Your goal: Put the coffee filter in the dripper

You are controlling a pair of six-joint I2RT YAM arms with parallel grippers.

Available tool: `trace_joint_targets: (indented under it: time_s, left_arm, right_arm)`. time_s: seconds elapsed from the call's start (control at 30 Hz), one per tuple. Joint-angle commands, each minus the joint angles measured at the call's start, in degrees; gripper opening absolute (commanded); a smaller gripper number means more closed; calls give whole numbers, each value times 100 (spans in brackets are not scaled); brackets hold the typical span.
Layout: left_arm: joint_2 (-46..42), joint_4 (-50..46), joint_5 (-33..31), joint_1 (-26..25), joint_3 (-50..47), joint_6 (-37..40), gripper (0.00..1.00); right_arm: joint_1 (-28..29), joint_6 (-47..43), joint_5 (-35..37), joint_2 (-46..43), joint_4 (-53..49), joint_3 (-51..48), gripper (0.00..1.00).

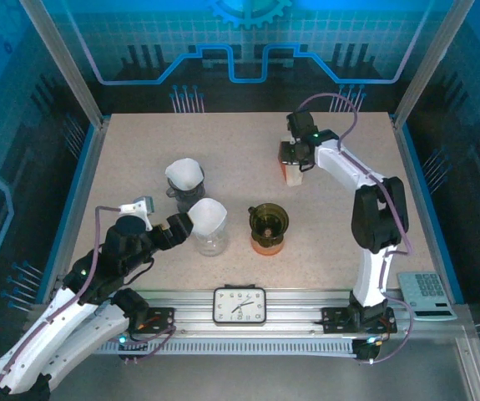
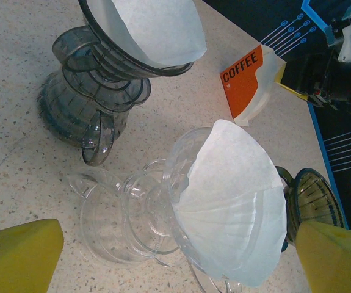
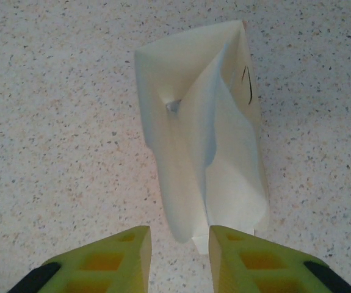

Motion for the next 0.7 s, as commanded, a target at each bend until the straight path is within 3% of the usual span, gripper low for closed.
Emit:
trace_joint_targets:
  time_s: [0.0,0.67]
  left_arm:
    - [3,-88,70,47,197,86,99]
    - [-13,-145,45,47,206,86,99]
  right_arm:
    - [-88,-31,168,194,-23,260,30]
    - [-159,-99,313,798,-170,583,28]
